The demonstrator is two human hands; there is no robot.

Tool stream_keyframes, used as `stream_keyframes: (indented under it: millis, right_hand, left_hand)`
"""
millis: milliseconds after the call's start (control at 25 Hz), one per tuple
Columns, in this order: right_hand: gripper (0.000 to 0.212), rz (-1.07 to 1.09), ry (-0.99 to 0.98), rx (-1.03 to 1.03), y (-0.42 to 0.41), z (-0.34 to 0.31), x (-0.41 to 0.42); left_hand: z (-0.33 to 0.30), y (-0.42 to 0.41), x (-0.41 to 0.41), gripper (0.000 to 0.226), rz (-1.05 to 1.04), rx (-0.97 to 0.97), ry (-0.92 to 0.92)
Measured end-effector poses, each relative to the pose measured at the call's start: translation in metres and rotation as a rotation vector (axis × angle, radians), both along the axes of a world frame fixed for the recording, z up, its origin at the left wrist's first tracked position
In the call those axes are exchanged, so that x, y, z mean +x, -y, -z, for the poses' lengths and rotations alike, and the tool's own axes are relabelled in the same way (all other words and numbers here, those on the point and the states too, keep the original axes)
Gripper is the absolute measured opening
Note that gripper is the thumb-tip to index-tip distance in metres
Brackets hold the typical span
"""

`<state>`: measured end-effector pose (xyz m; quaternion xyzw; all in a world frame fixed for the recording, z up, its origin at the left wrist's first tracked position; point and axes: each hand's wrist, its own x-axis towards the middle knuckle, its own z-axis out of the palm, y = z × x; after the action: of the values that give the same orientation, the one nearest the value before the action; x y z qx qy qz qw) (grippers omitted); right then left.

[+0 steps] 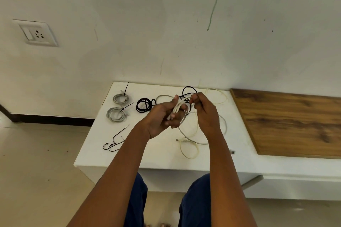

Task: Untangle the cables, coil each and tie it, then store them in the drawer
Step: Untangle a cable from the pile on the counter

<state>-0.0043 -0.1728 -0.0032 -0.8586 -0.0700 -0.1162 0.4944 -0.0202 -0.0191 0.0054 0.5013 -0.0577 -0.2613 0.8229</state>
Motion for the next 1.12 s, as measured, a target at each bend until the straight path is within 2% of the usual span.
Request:
stream_keyframes:
  millis: [240,400,520,640,800,880,960,1000,1040,1120]
  right_hand:
    - [0.033,-0.106,-0.102,0.098,-0.008,0.001,0.004]
    - [0.024,-0.239,-0.230,-0.075,-0.005,0.001,0.001]
    - [0.026,-0.323,-0.285,-0.184,-0.005,0.000,-0.003]
    - [0.023,-0.354,-0.316,-0.228,-0.009,-0.004,-0.005]
    - [0.026,-0.351,-0.278,-0.418,-0.011,-0.004,-0.005]
    - [0.027,-0.361,-0.250,-0.384,-0.011,-0.006,-0.005]
    - [0.028,-0.372,-0.223,-0.244,-0.009,-0.012,-0.006]
    - [0.031,-0.382,-0.213,-0.208,-0.008,-0.014,-0.006]
    - [0.033,-0.398,-0.215,-0.214,-0.006,-0.016,-0.006]
    - [0.033,-0.417,-0.266,-0.282,-0.003,-0.013,-0.006]
  left_hand:
    - [-0.010,0.001,0.001,0.038,-0.096,-0.437,-0.043]
    - [-0.012,-0.008,0.007,0.041,-0.365,-0.555,0.002]
    - [-0.010,-0.021,0.012,0.035,-0.592,-0.669,0.009]
    - [-0.005,-0.026,0.015,0.031,-0.767,-0.618,-0.002]
    - [0.000,-0.018,0.018,0.028,-0.922,-0.409,-0.066]
    - [0.004,-0.018,0.020,0.025,-0.985,-0.195,-0.047]
    - [0.008,-0.019,0.019,0.022,-1.000,0.099,-0.004]
    - [0.009,-0.018,0.019,0.022,-0.989,0.158,0.006]
    - [0.009,-0.017,0.019,0.022,-0.975,0.147,-0.001]
    - [0.006,-0.022,0.019,0.026,-0.917,-0.098,-0.062]
